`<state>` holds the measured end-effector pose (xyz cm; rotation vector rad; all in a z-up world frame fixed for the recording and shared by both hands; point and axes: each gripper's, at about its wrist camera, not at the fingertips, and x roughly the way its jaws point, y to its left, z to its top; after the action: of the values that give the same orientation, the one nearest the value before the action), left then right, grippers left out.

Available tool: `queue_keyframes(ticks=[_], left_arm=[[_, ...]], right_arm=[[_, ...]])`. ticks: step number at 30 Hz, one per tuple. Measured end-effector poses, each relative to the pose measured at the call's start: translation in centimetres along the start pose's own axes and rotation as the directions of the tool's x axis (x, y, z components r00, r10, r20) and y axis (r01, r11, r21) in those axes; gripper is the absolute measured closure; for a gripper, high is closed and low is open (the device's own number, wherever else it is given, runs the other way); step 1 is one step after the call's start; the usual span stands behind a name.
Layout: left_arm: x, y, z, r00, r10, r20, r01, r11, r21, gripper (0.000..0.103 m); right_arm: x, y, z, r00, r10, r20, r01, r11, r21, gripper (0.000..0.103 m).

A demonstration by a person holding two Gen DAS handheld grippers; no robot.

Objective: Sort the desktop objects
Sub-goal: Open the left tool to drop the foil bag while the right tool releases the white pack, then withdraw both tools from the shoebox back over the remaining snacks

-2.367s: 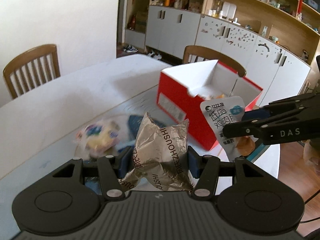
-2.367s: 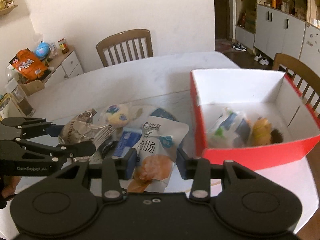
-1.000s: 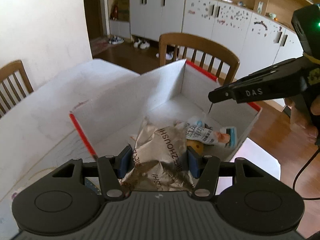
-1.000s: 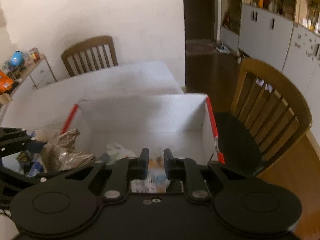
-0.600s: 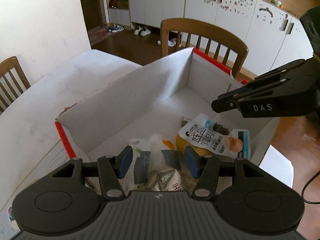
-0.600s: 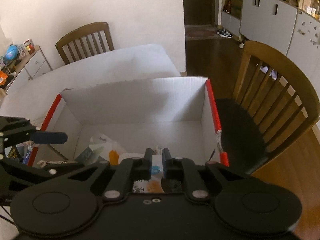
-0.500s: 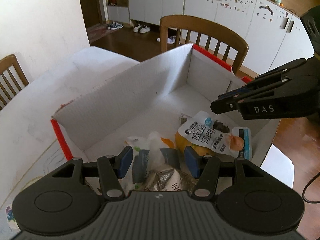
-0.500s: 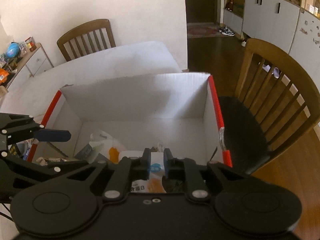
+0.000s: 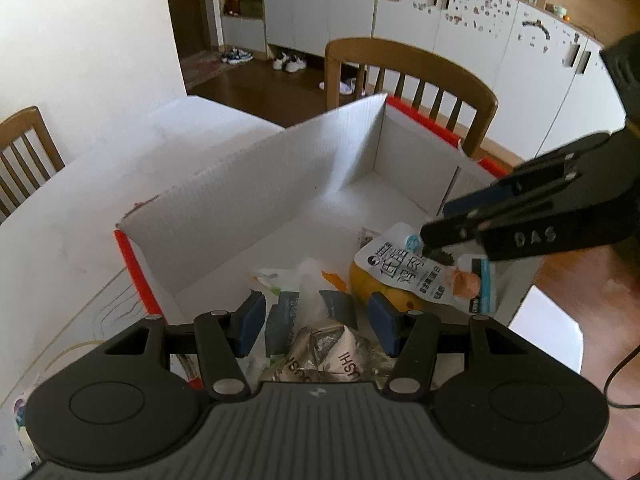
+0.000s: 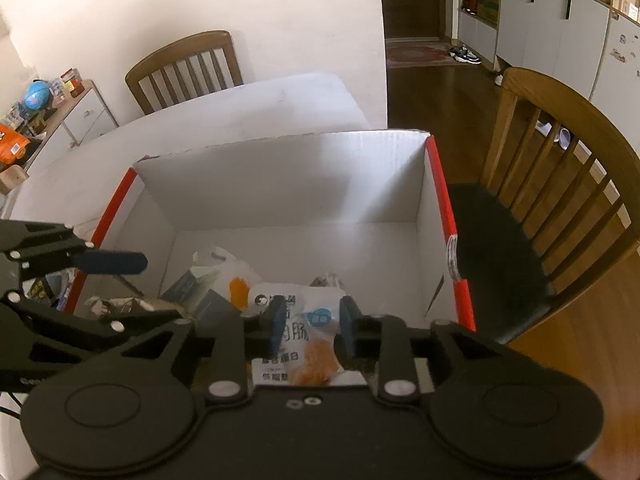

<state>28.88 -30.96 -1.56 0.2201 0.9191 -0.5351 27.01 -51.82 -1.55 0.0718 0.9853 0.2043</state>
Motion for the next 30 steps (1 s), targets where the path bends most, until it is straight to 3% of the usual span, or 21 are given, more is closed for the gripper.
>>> queue_keyframes(ticks=[9,14,30], left_arm=[[-3.7,0.2,-0.9,0.997,-0.014,0.079,0.017,0.999,-0.039,0.046],[-5.7,0.8,-1.9,0.994,0.001,0.113,0.007,0.998,-0.068,0.043],[-9.6,3.9,-6.3,0.990,0.032,0.141,-0.018,0.995,-0.101,0.042]], right_arm=[[-1.6,1.2,-0.6,1.000,0.017,0.021,-0.016,1.000,-0.025,0.058],[-2.3,2.0,-0.9,0.999,0.022,0.042,-0.021,0.999,-0.028,0.045],[-3.2,7.2,-1.6,0.996,0.037,0.078,-0.035,0.999,-0.027,0.031]])
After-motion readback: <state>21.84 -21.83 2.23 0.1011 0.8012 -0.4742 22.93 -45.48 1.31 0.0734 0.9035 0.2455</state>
